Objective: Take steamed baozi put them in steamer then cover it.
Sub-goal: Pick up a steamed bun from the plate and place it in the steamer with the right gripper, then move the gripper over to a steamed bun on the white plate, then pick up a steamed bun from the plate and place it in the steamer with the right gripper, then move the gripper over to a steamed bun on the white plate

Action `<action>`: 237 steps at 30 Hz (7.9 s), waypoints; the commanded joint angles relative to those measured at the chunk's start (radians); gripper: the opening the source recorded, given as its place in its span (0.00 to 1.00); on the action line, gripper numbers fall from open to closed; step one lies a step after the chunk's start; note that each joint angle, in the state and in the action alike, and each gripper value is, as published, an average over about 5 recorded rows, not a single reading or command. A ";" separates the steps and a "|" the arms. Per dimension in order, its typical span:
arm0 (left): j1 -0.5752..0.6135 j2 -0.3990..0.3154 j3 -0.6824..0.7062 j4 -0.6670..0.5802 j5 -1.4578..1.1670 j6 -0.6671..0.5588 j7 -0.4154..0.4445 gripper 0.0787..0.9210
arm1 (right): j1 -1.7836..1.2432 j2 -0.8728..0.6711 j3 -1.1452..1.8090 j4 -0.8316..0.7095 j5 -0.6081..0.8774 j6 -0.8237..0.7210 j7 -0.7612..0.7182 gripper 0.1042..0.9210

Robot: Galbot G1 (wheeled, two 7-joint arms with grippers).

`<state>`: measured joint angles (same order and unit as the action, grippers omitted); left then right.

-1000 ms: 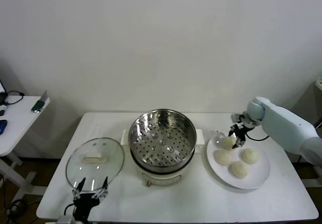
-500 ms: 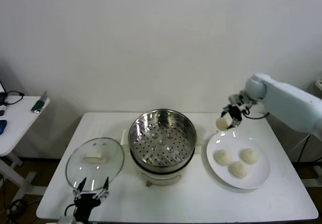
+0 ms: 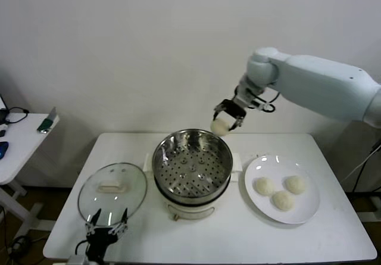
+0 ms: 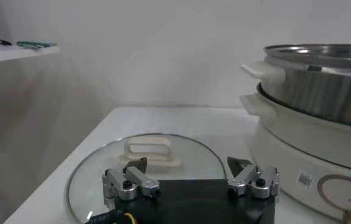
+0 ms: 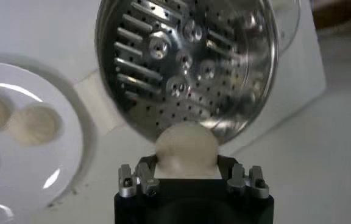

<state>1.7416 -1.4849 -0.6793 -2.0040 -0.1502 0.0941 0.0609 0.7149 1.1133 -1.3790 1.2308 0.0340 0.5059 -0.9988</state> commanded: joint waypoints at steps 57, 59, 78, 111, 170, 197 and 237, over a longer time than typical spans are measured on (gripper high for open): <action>-0.022 0.011 0.009 -0.001 0.006 -0.003 0.001 0.88 | 0.061 -0.541 -0.429 0.278 0.502 -0.774 0.077 0.88; -0.020 0.010 0.006 -0.002 0.006 -0.003 0.001 0.88 | -0.008 -0.546 -0.380 0.265 0.475 -0.788 0.092 0.88; -0.005 0.000 -0.005 0.001 0.011 -0.015 0.001 0.88 | -0.411 -0.423 -0.050 0.061 0.338 -0.849 0.195 0.88; 0.005 0.007 0.006 -0.013 0.020 -0.013 0.000 0.88 | 0.039 -0.358 -0.241 0.074 0.488 -0.781 0.088 0.70; -0.005 -0.002 -0.003 -0.025 0.027 -0.001 -0.002 0.88 | 0.008 0.182 -0.178 0.048 0.621 -0.838 0.137 0.88; -0.034 0.000 -0.003 -0.018 0.029 0.009 0.001 0.88 | -0.004 -0.750 -0.425 0.360 0.290 -0.759 0.030 0.88; -0.019 -0.011 -0.009 -0.024 0.038 -0.005 -0.002 0.88 | -0.494 -0.553 0.040 0.160 0.237 -0.862 0.184 0.71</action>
<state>1.7231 -1.4954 -0.6872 -2.0269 -0.1117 0.0884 0.0588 0.2403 0.5475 -1.3627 1.4011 0.2716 -0.3555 -0.8131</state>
